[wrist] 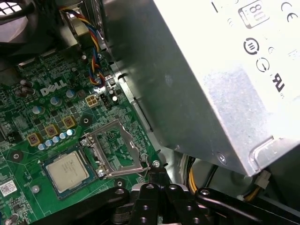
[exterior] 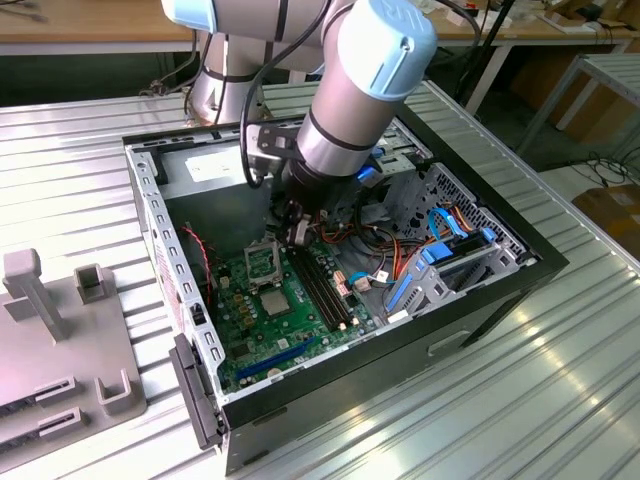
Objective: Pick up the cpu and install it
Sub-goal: 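Close the cpu cover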
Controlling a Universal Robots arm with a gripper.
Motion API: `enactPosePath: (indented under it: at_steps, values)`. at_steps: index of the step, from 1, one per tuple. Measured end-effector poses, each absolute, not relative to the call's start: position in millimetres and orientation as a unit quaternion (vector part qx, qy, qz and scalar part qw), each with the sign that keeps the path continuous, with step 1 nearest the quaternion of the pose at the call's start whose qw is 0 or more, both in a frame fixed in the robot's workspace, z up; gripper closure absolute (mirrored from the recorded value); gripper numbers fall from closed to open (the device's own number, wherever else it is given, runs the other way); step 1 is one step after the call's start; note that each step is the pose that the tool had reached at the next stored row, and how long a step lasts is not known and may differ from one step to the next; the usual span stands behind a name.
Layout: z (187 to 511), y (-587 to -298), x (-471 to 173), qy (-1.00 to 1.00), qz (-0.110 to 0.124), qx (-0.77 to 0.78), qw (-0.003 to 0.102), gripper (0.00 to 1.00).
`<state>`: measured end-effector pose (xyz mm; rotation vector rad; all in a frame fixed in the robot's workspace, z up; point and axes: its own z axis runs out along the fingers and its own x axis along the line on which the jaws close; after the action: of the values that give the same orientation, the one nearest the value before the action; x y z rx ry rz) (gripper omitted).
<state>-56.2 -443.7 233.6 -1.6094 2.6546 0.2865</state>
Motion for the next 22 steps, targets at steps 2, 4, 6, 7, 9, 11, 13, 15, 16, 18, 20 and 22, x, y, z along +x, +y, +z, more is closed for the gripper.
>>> enactPosePath:
  at_steps: [2,4,6,7,9,11,13,15,16,18,20,22]
  values:
    - [234.4,-443.7,-56.2,0.852,0.091,-0.516,0.011,0.89]
    - [235.2,-443.7,-56.2,0.852,0.089,-0.516,0.01,0.89]
    - [235.9,-443.6,-56.2,0.852,0.087,-0.516,0.009,0.89]
    - [236.2,-443.7,-56.2,0.852,0.087,-0.516,0.009,0.89]
    - [236.7,-443.7,-56.2,0.852,0.085,-0.516,0.008,0.89]
    - [237.4,-443.7,-56.3,0.852,0.084,-0.516,0.007,0.89]
    - [237.6,-443.7,-56.5,0.852,0.083,-0.516,0.007,0.89]
    - [237.9,-443.7,-56.7,0.852,0.083,-0.516,0.006,0.89]
    - [238.1,-443.7,-56.8,0.852,0.082,-0.516,0.006,0.89]
    - [238.3,-443.8,-57.0,0.853,0.081,-0.516,0.005,0.89]
    - [238.9,-443.8,-57.3,0.853,0.079,-0.516,0.004,0.89]
    - [239.4,-443.8,-57.4,0.853,0.078,-0.516,0.004,0.89]
